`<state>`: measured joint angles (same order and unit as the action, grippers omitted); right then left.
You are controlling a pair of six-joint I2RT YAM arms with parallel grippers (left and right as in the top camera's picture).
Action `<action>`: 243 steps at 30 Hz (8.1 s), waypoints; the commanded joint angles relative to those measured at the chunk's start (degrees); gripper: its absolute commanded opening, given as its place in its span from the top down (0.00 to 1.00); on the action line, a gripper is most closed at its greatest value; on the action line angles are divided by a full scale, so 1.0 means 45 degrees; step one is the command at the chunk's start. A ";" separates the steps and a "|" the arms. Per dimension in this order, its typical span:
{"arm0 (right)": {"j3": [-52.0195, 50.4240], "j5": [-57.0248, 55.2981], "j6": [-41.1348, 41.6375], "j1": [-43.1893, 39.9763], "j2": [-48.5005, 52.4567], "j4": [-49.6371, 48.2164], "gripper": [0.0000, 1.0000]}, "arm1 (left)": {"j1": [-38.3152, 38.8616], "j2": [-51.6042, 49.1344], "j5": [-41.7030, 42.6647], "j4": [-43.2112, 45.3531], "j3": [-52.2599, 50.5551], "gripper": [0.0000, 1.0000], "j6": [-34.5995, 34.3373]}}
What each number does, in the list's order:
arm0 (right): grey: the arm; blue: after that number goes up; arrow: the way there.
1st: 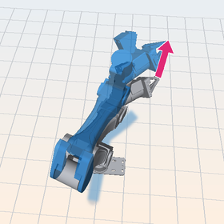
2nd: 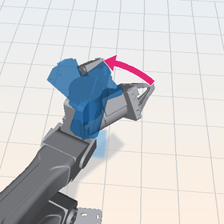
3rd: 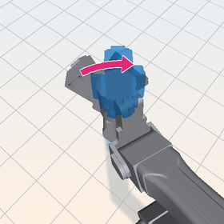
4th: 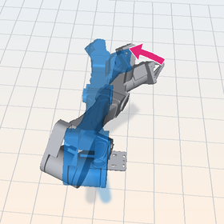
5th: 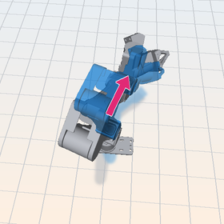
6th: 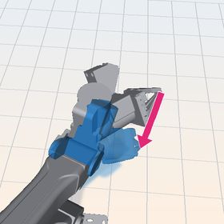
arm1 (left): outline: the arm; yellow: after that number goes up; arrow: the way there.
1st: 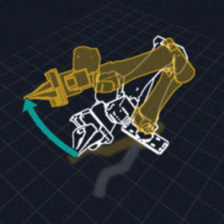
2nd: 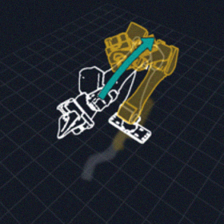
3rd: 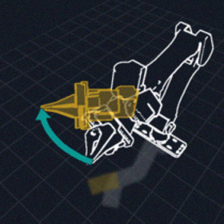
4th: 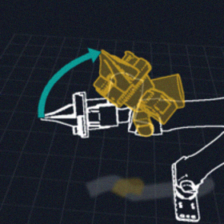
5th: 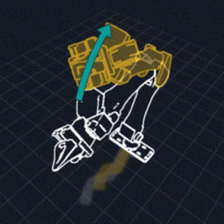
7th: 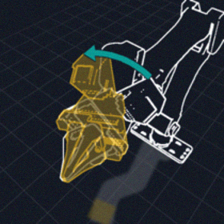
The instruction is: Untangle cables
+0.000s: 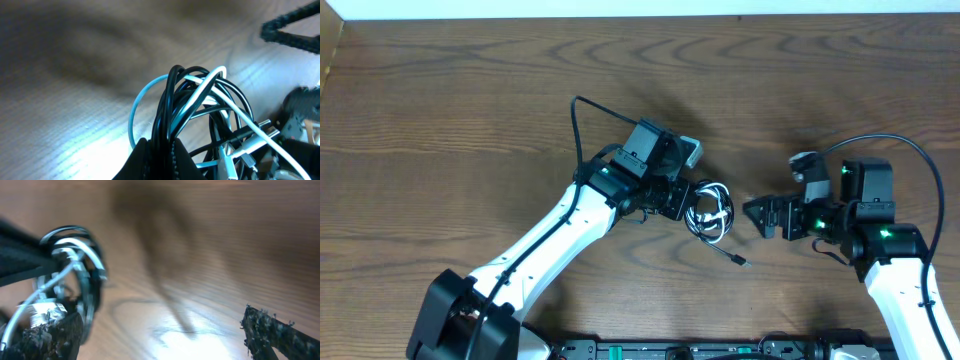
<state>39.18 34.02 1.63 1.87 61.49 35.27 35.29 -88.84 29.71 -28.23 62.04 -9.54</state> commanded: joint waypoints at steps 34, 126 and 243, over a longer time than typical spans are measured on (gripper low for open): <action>-0.0185 -0.0170 -0.1161 0.1355 0.0942 -0.0335 0.99 | 0.0559 0.0384 0.2424 0.0345 0.0078 0.92 0.1025; -0.0185 0.1025 -0.0253 0.1350 0.1341 -0.0418 0.59 | 0.0534 0.0389 0.4041 -0.1802 0.0078 0.93 0.3191; -0.0189 0.6047 -0.4265 0.3104 0.1341 -0.0083 0.99 | -0.0777 0.0384 0.7417 0.0199 0.0097 0.93 0.2725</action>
<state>38.39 59.81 -16.64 15.25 67.46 36.18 31.92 -88.18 64.14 -26.85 62.06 3.75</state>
